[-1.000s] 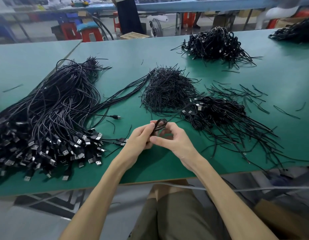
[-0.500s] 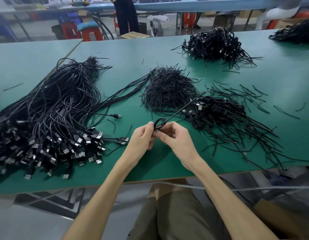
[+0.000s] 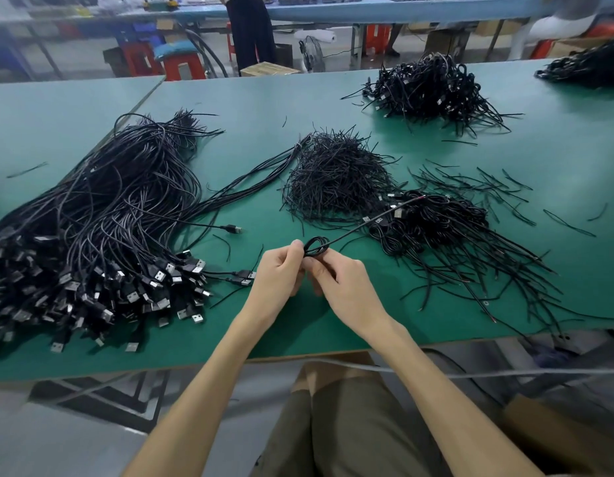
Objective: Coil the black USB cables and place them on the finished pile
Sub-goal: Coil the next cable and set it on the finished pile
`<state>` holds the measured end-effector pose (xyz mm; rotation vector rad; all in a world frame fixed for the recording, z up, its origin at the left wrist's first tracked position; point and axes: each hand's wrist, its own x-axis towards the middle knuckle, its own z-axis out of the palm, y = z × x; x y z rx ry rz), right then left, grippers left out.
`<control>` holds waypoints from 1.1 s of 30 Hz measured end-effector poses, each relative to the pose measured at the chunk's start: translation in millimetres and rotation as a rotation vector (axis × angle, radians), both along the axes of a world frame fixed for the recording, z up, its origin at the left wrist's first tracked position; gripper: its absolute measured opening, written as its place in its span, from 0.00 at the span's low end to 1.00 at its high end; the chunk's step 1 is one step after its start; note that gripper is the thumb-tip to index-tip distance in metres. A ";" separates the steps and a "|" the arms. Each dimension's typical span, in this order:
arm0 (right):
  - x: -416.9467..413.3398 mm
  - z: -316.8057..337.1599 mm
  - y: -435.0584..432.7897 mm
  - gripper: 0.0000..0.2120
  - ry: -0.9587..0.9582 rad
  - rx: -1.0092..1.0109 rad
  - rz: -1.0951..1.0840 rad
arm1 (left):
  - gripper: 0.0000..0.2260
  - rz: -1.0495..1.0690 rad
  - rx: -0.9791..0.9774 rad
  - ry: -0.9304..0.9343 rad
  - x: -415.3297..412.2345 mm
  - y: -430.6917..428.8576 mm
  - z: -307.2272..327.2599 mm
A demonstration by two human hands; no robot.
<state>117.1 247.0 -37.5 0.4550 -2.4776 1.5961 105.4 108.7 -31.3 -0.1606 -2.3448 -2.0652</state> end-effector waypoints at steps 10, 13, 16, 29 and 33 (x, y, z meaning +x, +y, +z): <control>2.1 -3.5 -0.2 0.15 0.002 -0.014 0.049 | 0.23 0.117 -0.054 0.051 1.5 2.3 -4.2; 1.3 -2.7 -0.4 0.17 0.038 0.009 -0.010 | 0.21 0.167 -0.162 0.127 2.2 5.3 -5.2; 1.1 -4.9 0.3 0.18 0.068 0.038 -0.082 | 0.19 0.145 -0.299 0.247 5.6 5.3 -8.0; 3.0 -6.3 2.9 0.13 0.053 0.041 0.017 | 0.07 -0.257 -0.417 0.109 -2.4 -24.5 18.9; 3.9 -5.0 1.1 0.14 0.013 0.034 0.057 | 0.05 -0.295 -0.392 0.111 -3.7 -32.3 27.8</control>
